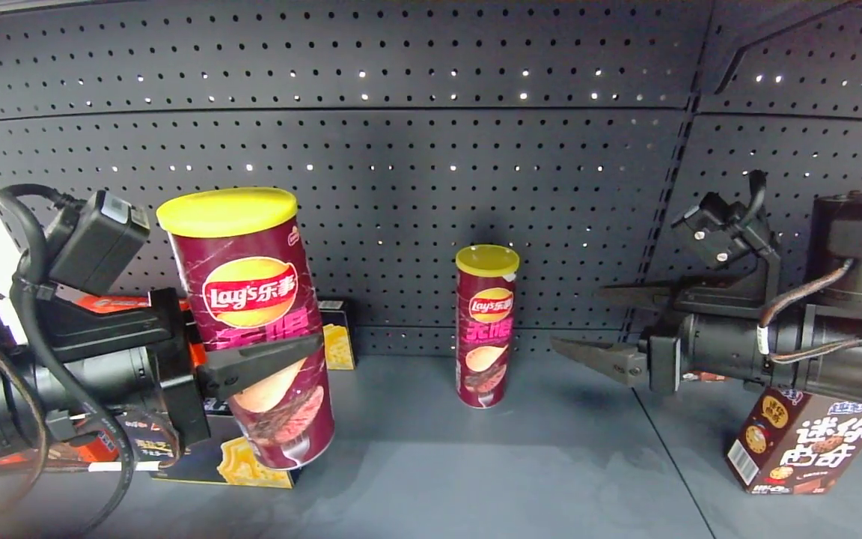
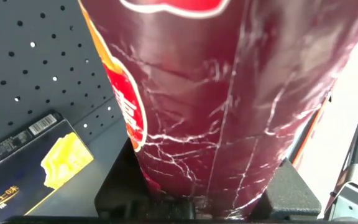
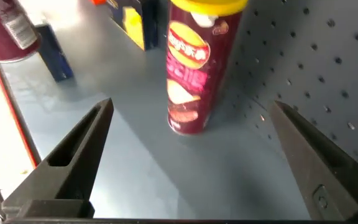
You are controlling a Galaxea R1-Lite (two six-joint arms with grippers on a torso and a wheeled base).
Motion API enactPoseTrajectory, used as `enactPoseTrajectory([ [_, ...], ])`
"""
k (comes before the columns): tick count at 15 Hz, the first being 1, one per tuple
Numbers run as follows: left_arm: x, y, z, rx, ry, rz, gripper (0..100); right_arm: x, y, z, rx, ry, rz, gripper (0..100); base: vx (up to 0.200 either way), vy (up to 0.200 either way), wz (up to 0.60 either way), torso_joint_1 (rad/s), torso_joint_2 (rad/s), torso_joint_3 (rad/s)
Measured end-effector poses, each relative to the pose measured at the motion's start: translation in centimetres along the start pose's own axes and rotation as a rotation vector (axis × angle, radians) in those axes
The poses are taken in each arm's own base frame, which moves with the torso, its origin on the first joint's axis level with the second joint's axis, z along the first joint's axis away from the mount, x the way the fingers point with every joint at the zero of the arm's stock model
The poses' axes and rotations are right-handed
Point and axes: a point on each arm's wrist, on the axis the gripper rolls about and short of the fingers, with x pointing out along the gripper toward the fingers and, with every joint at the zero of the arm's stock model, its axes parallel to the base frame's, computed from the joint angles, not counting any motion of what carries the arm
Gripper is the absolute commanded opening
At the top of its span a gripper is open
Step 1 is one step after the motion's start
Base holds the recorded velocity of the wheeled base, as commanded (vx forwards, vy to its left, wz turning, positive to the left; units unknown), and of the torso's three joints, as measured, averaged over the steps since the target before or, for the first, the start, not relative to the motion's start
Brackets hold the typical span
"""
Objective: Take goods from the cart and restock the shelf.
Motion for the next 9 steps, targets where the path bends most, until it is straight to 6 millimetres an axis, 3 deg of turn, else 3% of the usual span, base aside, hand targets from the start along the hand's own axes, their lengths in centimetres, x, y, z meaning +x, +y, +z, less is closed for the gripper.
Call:
enactPoseTrajectory([
  [4, -0.1, -0.1, -0.3, -0.005, 0.007, -0.001, 0, 0.9, -1.3, -0.6, -0.02, -0.082, 0.156, 100, 0.0, 0.0, 0.0, 0.0, 0.0, 0.0],
  [9, -0.1, -0.1, -0.3, -0.006, 0.008, 0.001, 0, 2.8, -2.8, -1.7, -0.064, -0.06, 0.171, 100, 0.0, 0.0, 0.0, 0.0, 0.0, 0.0],
])
